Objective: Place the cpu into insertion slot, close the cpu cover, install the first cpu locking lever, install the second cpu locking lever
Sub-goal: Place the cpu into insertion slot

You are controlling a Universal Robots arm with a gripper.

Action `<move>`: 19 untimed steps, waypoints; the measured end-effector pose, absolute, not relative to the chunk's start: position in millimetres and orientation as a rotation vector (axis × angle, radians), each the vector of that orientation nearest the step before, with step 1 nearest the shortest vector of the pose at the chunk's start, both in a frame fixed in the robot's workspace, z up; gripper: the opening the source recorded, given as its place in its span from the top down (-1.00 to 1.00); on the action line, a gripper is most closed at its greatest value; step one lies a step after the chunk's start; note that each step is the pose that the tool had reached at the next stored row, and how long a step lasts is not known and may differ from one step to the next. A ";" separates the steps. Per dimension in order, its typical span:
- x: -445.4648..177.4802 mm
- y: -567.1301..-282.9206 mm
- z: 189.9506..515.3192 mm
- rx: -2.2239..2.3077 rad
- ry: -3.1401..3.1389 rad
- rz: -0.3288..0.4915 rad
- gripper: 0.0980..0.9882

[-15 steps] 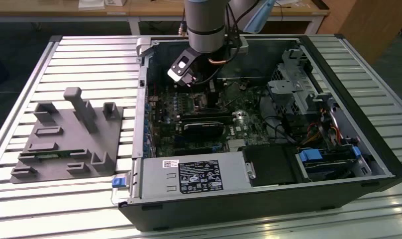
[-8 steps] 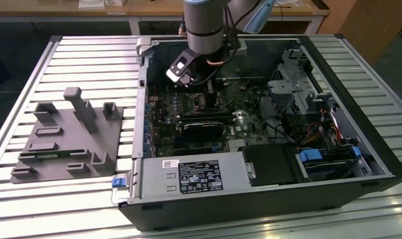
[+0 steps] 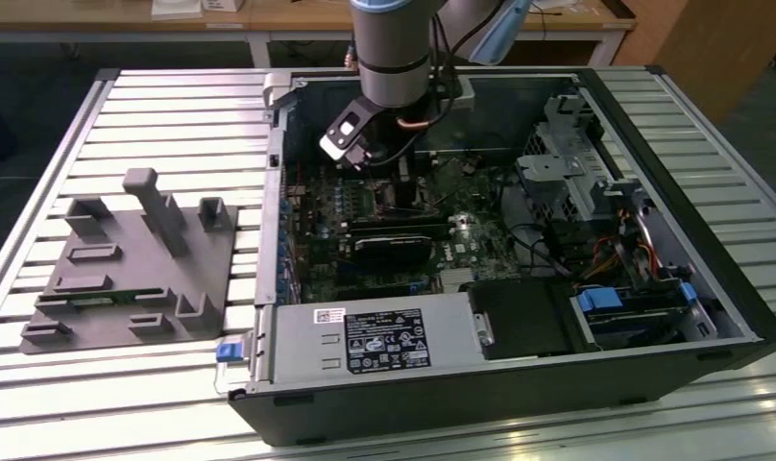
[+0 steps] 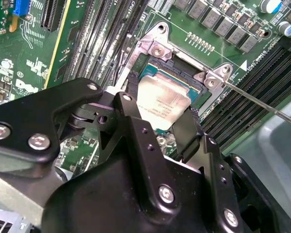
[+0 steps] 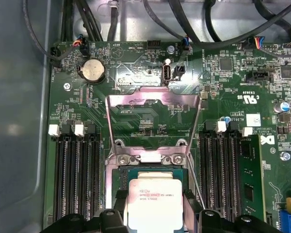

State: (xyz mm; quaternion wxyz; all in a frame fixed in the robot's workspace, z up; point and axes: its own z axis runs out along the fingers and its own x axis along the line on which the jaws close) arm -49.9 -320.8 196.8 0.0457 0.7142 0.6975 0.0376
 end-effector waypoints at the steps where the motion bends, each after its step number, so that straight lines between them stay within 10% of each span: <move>1: -50.1 -320.8 196.6 2.181 2.130 0.115 0.01; 19: -50.6 -320.8 193.9 2.162 2.152 0.119 0.01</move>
